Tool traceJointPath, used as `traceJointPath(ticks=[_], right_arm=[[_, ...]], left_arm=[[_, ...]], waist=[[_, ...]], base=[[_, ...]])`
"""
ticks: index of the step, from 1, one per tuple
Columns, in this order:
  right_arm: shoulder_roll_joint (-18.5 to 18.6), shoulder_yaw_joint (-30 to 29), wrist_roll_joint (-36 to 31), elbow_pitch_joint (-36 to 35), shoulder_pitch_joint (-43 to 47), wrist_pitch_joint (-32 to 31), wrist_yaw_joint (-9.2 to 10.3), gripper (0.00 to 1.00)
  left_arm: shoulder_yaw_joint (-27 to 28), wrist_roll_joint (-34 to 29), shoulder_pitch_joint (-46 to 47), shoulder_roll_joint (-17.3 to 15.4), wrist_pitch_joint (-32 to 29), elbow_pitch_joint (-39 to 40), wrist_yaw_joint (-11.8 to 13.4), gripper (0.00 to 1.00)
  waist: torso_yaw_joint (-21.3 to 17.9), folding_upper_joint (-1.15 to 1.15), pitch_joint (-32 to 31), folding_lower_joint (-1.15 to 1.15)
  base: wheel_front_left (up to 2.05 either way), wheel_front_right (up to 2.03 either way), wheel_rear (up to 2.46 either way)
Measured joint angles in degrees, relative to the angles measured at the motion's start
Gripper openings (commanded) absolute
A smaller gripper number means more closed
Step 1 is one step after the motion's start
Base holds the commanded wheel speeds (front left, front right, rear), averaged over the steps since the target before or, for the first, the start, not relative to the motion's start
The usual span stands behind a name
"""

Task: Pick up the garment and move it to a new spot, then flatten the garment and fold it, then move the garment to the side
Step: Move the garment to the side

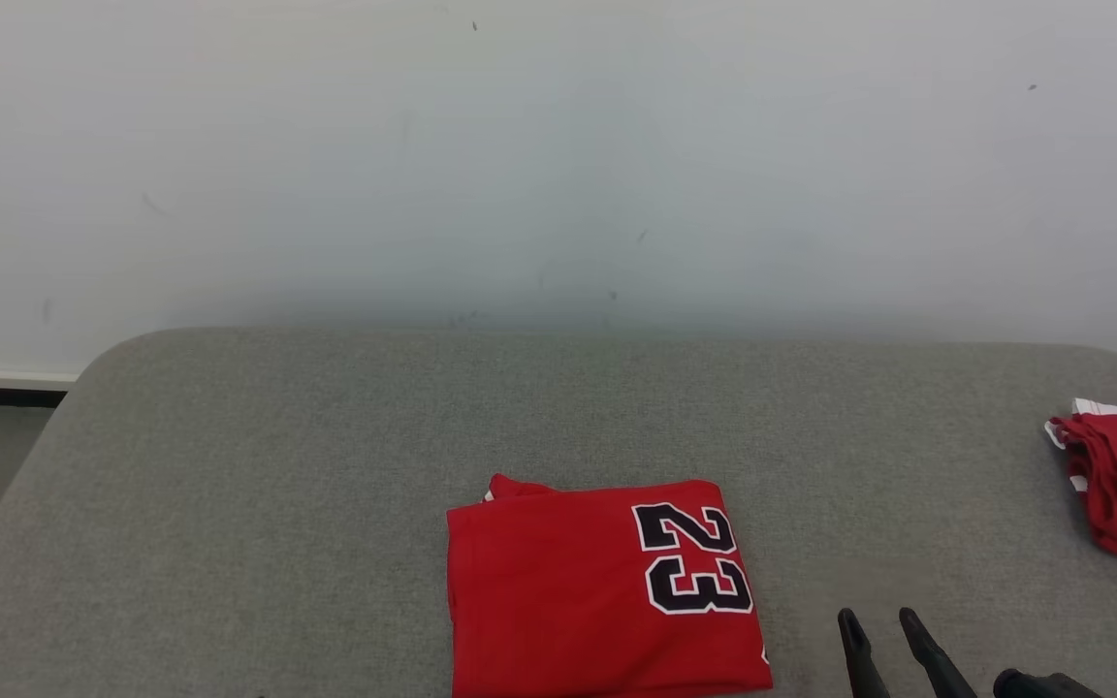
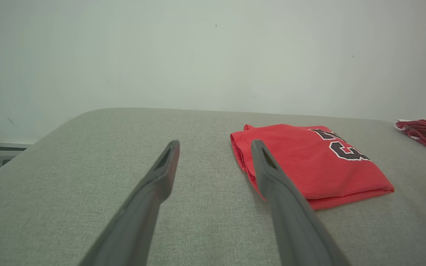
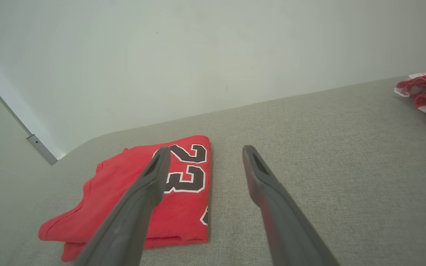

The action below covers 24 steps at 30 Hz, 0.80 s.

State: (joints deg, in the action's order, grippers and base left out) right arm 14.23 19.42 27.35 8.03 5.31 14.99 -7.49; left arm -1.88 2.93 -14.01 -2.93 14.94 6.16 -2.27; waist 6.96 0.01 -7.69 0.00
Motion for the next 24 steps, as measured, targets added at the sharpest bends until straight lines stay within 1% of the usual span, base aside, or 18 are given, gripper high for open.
traceJointPath(ticks=[4, 8, 10, 11, 17, 21, 24], right_arm=[[2.5, 5.4, 8.1, 7.8, -5.8, 0.0, 0.01, 1.00], [4.4, 11.1, 16.0, 13.2, -11.3, 0.1, 0.00, 1.00], [5.2, 13.3, 21.3, 15.2, -13.7, 0.1, 0.01, 1.00], [5.2, 13.3, 21.3, 15.2, -13.7, 0.1, 0.01, 1.00], [8.5, 19.8, 33.2, 19.2, -19.9, -3.2, 0.01, 1.00], [9.9, 21.7, 40.1, 20.7, -22.5, -5.1, 0.01, 1.00], [10.7, 22.8, 43.7, 21.3, -24.6, -6.2, 0.01, 1.00]], left_arm=[[-1.3, -0.2, 0.2, 0.0, 0.0, 0.8, 0.3, 1.00], [-2.6, -0.2, 0.7, 0.0, 0.0, 1.3, 0.5, 1.00], [-3.1, -0.2, 1.2, 0.0, 0.0, 1.3, 0.8, 1.00], [-3.1, -0.2, 1.2, 0.0, 0.0, 1.3, 0.8, 1.00], [-4.8, 0.0, 2.0, 0.0, 0.0, 1.1, 0.9, 1.00], [-5.9, 0.0, 2.6, 0.0, 0.0, 0.5, 0.9, 1.00], [-6.3, 0.1, 3.8, 0.0, 0.0, 0.3, 0.9, 1.00]], waist=[[1.3, 0.00, 0.9, 0.00], [2.4, 0.00, 1.8, 0.00], [2.9, 0.00, 2.4, 0.00], [2.9, 0.00, 2.4, 0.00], [4.4, 0.00, 4.7, 0.00], [5.4, 0.00, 6.4, 0.01], [6.1, 0.00, 7.9, 0.00]], base=[[0.00, 0.00, 0.00], [0.00, 0.00, 0.00], [0.00, 0.00, 0.00], [0.00, 0.00, 0.00], [0.00, 0.00, 0.00], [0.00, 0.00, 0.00], [0.00, 0.00, 0.00]])
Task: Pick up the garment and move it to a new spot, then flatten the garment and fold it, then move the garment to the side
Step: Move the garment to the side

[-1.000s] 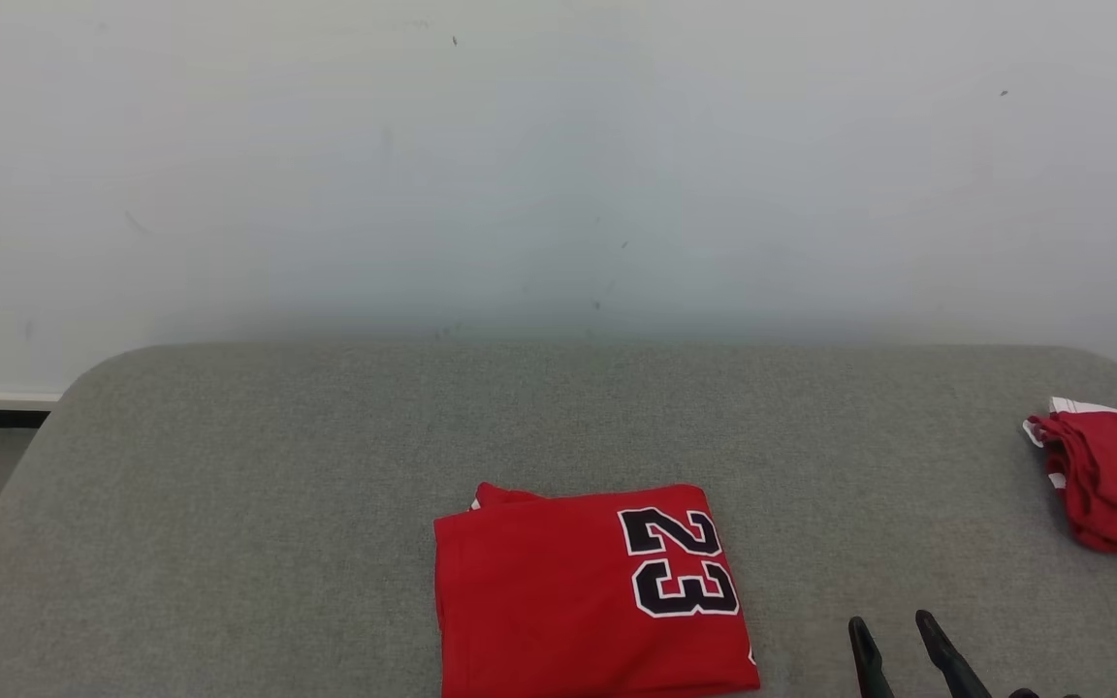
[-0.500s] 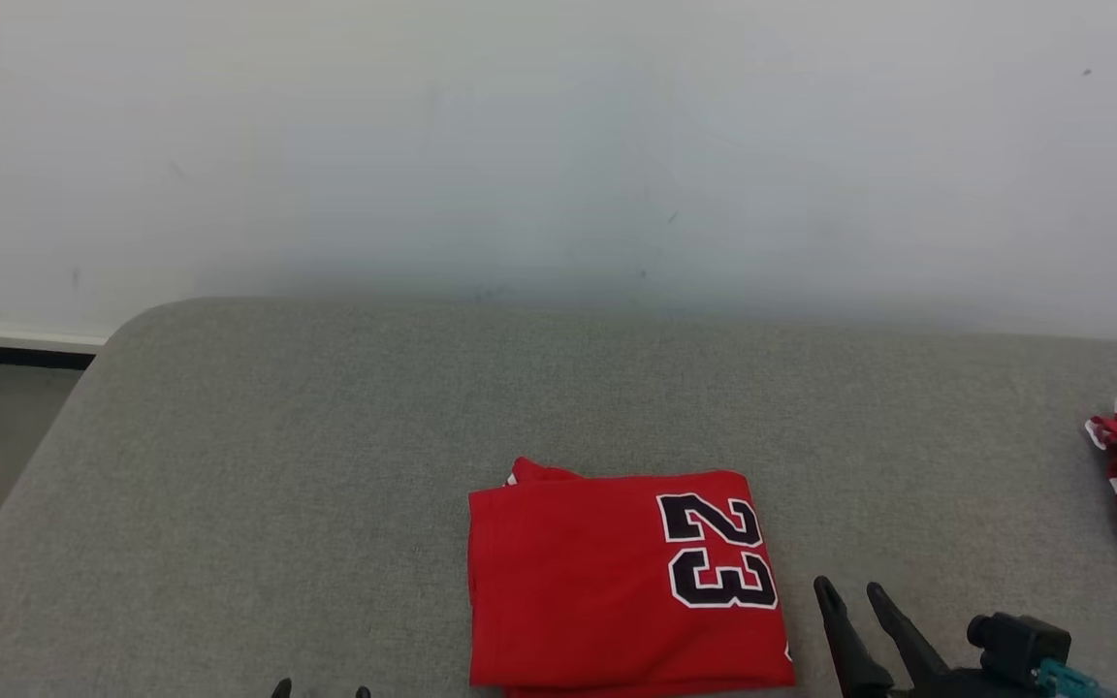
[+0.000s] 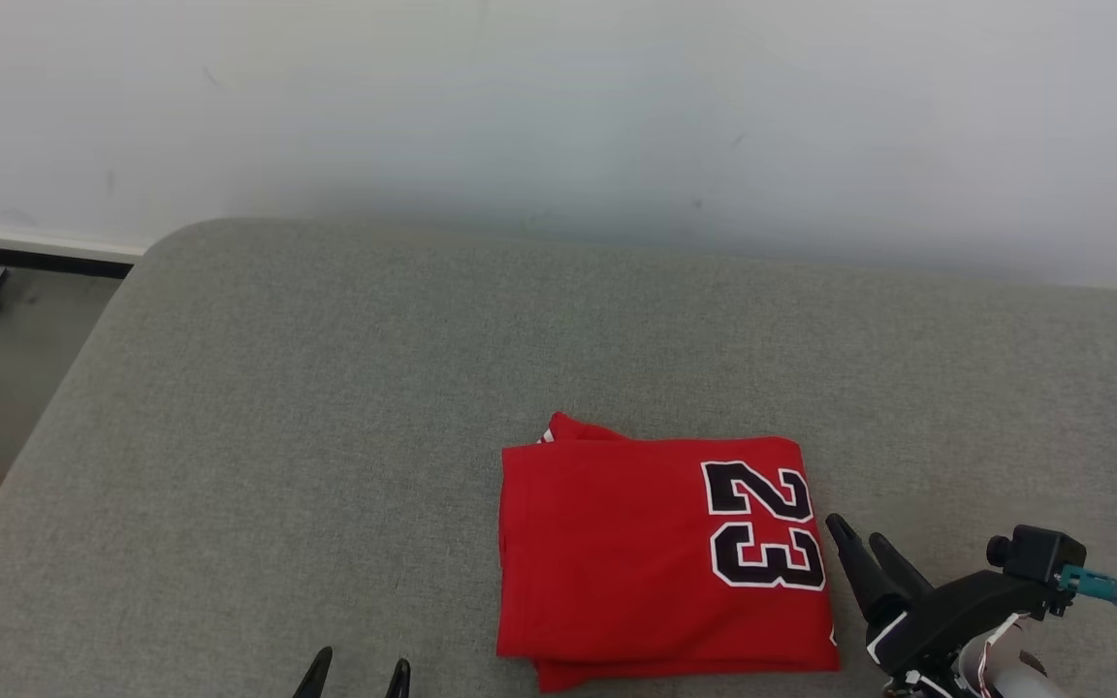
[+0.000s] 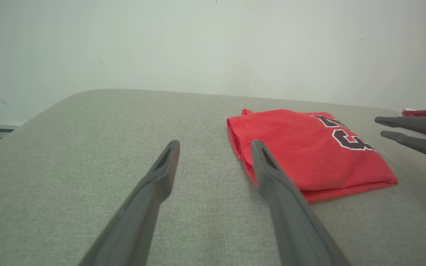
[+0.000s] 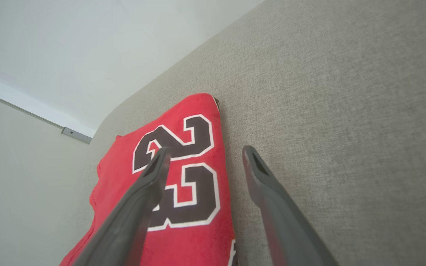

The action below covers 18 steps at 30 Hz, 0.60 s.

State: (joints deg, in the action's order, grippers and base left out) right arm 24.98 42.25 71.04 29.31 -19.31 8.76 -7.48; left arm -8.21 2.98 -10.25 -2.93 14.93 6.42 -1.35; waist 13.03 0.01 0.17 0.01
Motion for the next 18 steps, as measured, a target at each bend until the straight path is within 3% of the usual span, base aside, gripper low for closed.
traceJointPath(ticks=[13, 16, 17, 18], right_arm=[[1.5, 5.0, 10.6, -0.5, -2.8, -5.5, 0.00, 1.00], [1.8, 5.3, 12.4, -1.4, -3.0, -5.8, 0.00, 0.78], [1.9, 5.4, 12.9, -1.8, -3.0, -5.9, 0.00, 0.55], [2.0, 5.5, 13.4, -2.1, -3.0, -5.9, 0.00, 0.46]], left_arm=[[-1.8, 0.0, 3.1, 0.0, 0.0, -0.8, 0.5, 1.00], [-2.2, 0.0, 3.3, 0.0, 0.0, -1.0, 0.5, 1.00], [-2.4, 0.0, 3.3, 0.0, 0.0, -1.0, 0.5, 1.00], [-2.4, 0.0, 3.3, 0.0, 0.0, -1.1, 0.4, 1.00]], waist=[[1.7, 0.00, 4.3, 0.00], [1.8, 0.00, 4.3, 0.00], [1.9, -0.01, 4.3, 0.00], [2.0, 0.00, 4.3, 0.00]], base=[[0.00, 0.00, 0.00], [0.00, 0.00, 0.00], [0.00, 0.00, 0.00], [0.00, 0.00, 0.00]])
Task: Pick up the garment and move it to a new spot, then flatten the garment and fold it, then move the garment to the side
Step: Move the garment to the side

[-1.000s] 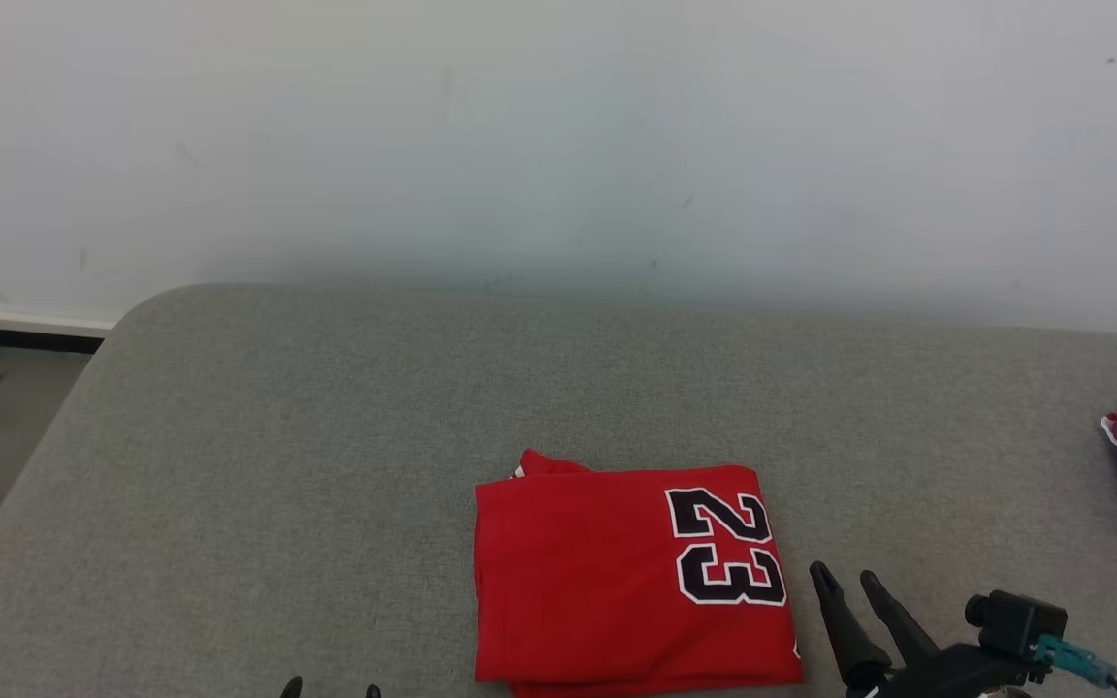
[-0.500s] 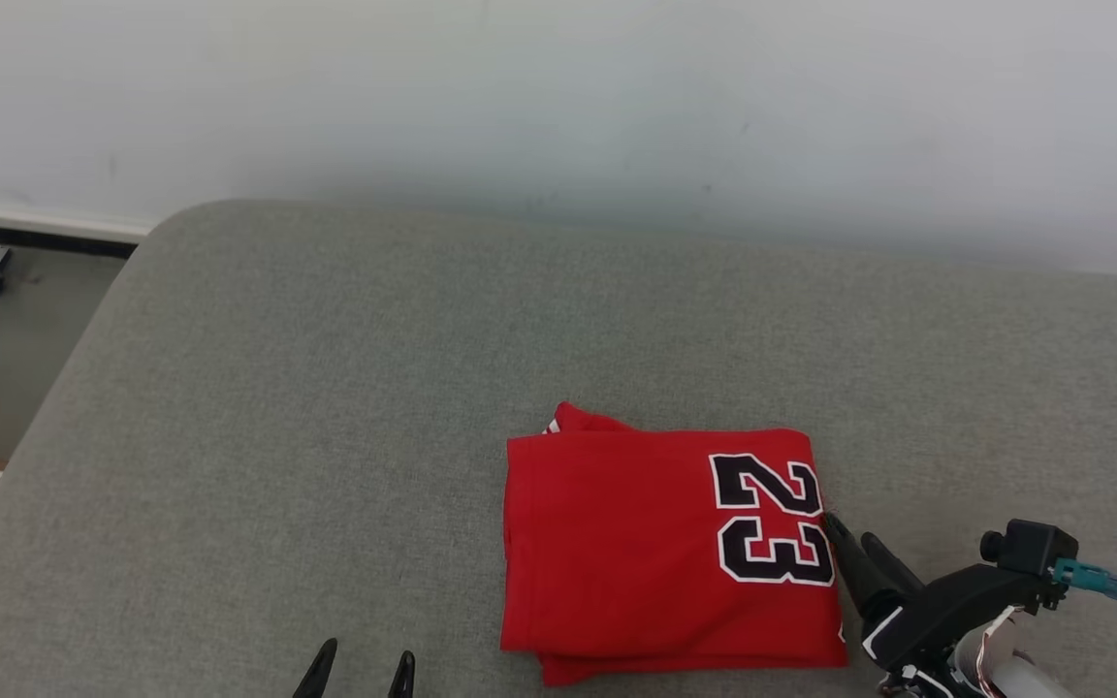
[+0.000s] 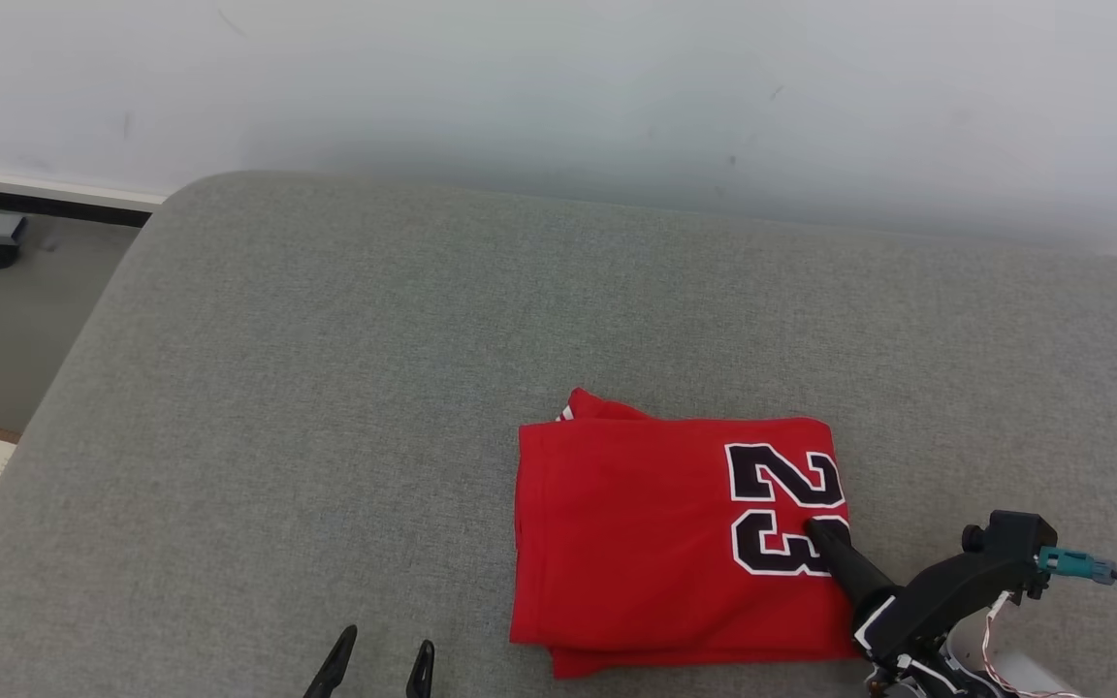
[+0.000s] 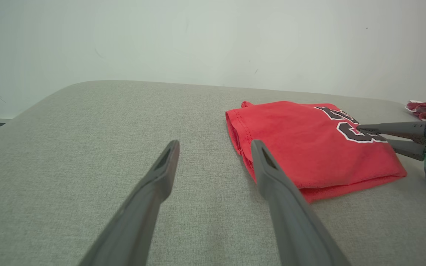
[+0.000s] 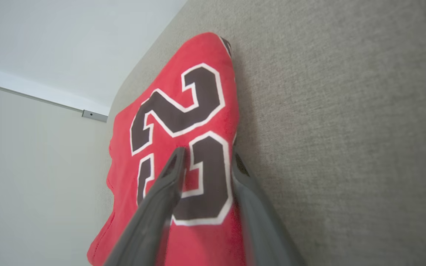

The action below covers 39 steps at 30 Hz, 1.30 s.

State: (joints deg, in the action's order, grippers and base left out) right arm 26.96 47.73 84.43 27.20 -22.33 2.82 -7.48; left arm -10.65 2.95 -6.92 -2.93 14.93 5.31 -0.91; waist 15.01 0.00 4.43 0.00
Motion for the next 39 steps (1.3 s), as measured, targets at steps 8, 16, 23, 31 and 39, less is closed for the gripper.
traceJointPath(ticks=[8, 16, 23, 31, 39], right_arm=[[1.6, 0.6, 1.0, -1.0, -0.5, 1.5, 0.00, 0.00], [3.9, 2.1, 0.1, -2.3, -1.2, 3.9, 0.00, 0.00], [5.4, 3.8, -1.7, -4.4, -3.4, 6.9, 0.00, 0.00], [6.0, 5.4, -3.7, -6.1, -5.9, 10.5, -0.01, 0.00], [6.3, 6.1, -4.3, -5.7, -10.2, 11.7, 0.00, 0.00]], left_arm=[[-0.4, -0.5, 0.4, 0.0, 0.0, -0.1, -0.3, 1.00], [-0.2, -0.6, 0.5, 0.0, 0.0, 0.3, 0.1, 1.00], [0.2, -1.1, 1.6, 0.0, 0.0, 0.9, 0.0, 1.00], [0.4, -1.7, 3.7, 0.0, 0.0, 1.4, -0.8, 1.00], [0.1, -2.4, 6.1, -0.5, 0.0, 1.8, -1.6, 1.00]], waist=[[1.1, 0.00, 0.0, -0.01], [0.5, 0.00, 0.6, -0.01], [-2.4, 0.00, 1.5, 0.00], [-7.7, 0.00, 2.7, -0.01], [-14.1, 0.00, 4.3, 0.00]], base=[[0.00, 0.00, 0.00], [0.00, 0.00, 0.00], [0.00, 0.00, 0.00], [0.00, 0.00, 0.00], [0.00, 0.00, 0.00]])
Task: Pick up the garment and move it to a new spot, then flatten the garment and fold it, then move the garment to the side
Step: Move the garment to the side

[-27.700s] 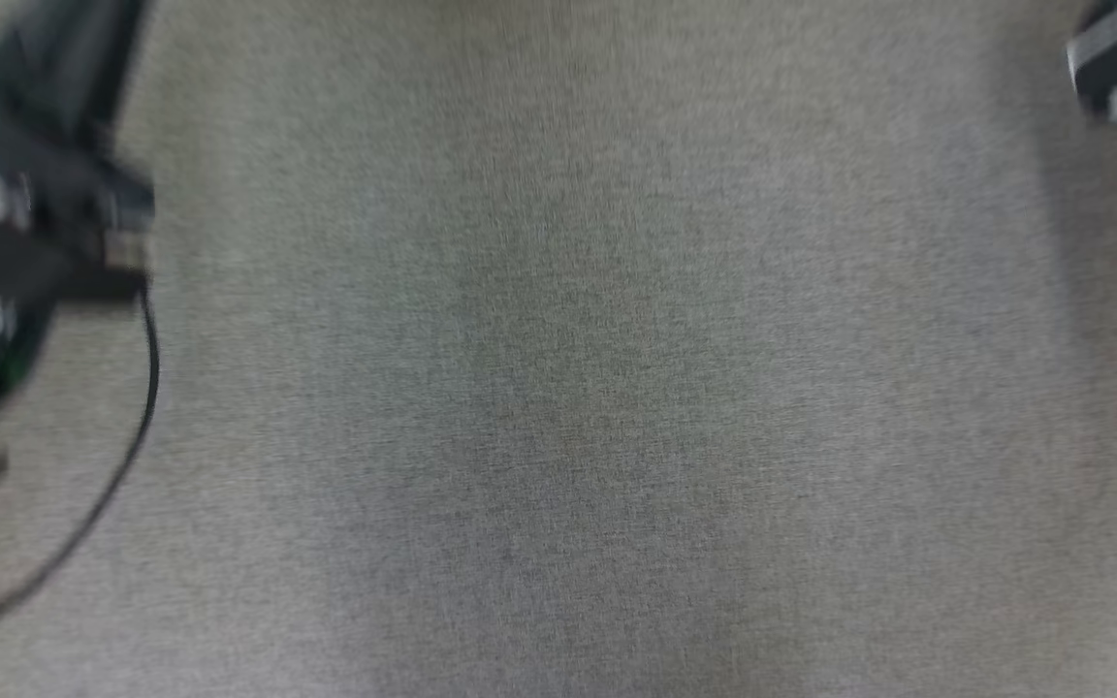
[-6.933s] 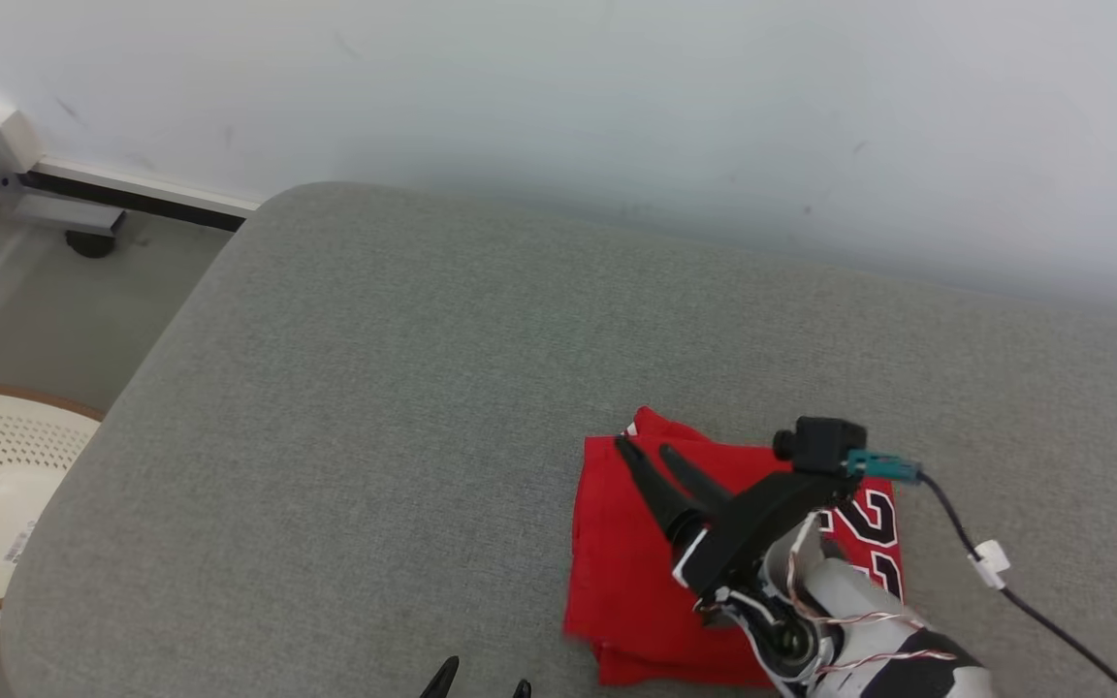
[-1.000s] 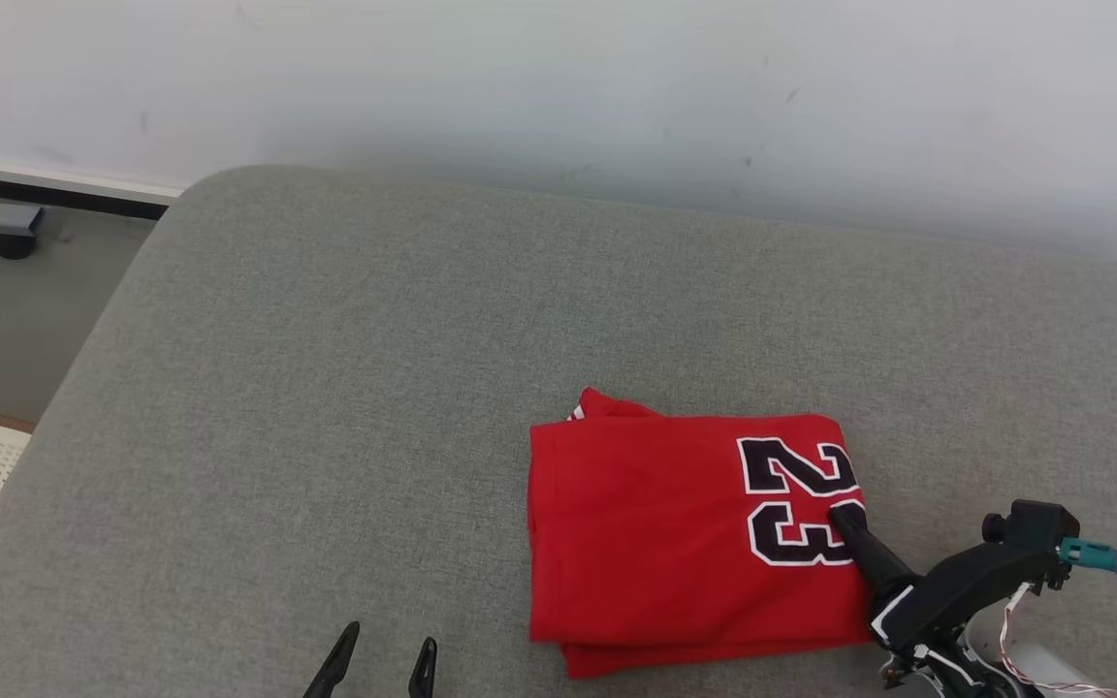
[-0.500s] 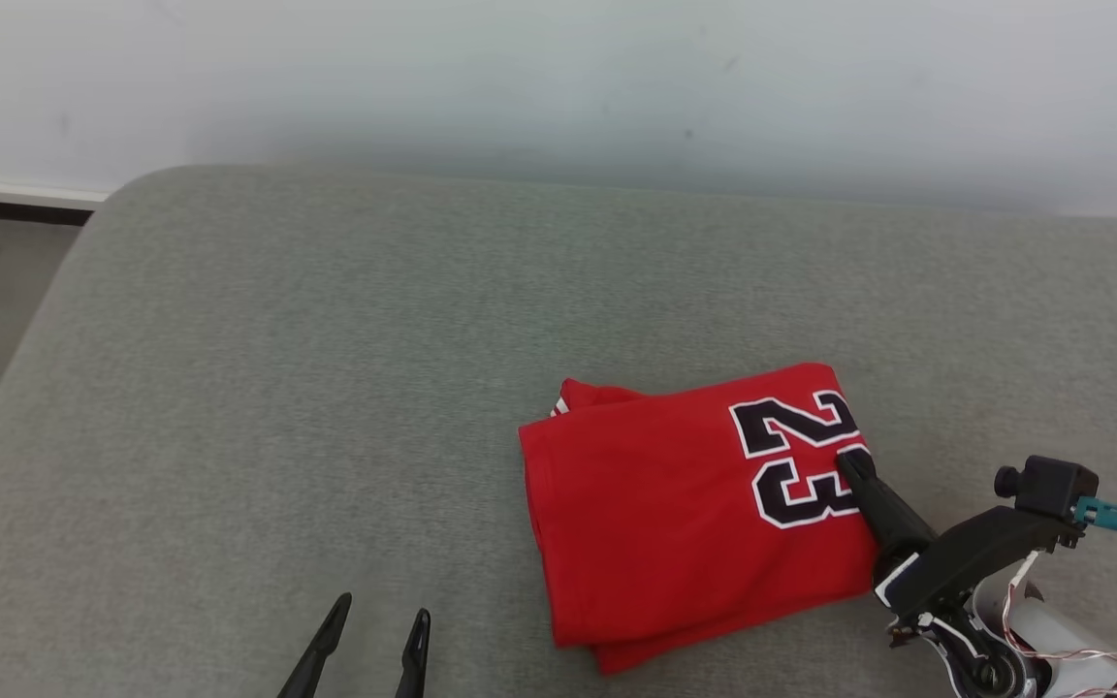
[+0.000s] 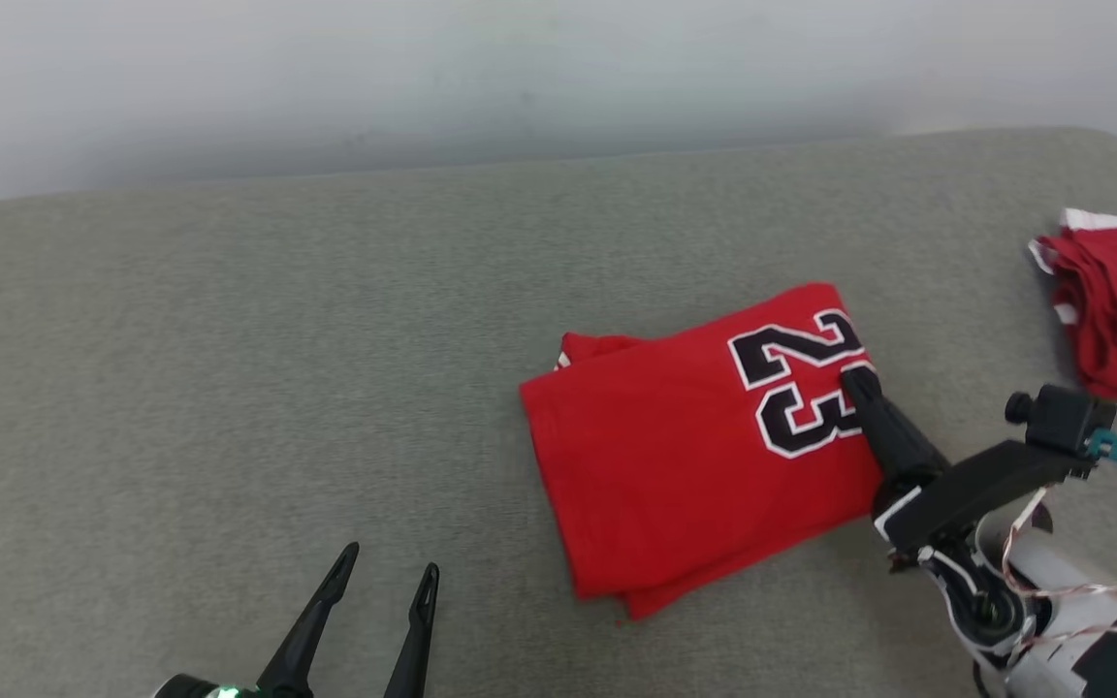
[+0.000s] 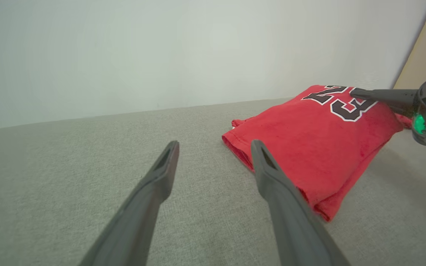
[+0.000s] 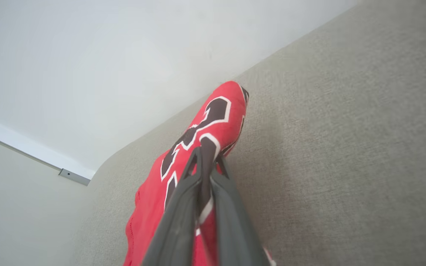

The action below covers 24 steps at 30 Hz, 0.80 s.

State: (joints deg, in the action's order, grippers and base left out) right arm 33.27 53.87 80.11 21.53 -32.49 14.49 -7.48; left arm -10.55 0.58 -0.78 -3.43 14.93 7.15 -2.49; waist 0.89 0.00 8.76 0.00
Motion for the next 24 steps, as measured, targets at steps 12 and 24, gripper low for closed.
traceJointPath(ticks=[12, 24], right_arm=[[4.5, -0.1, -0.4, 0.8, -9.7, 0.4, 0.00, 0.00], [11.2, -3.6, 0.1, -0.6, -18.9, 0.4, -0.01, 0.00]], left_arm=[[-2.1, -1.1, 5.3, -1.6, 0.0, 1.2, -1.4, 1.00], [-4.6, -1.7, 11.2, -3.5, 0.0, 4.8, -2.3, 1.00]], waist=[[-6.7, 0.00, 5.7, 0.01], [-10.6, 0.00, 14.0, 0.01]], base=[[0.00, 0.00, 0.00], [0.00, 0.00, 0.00]])
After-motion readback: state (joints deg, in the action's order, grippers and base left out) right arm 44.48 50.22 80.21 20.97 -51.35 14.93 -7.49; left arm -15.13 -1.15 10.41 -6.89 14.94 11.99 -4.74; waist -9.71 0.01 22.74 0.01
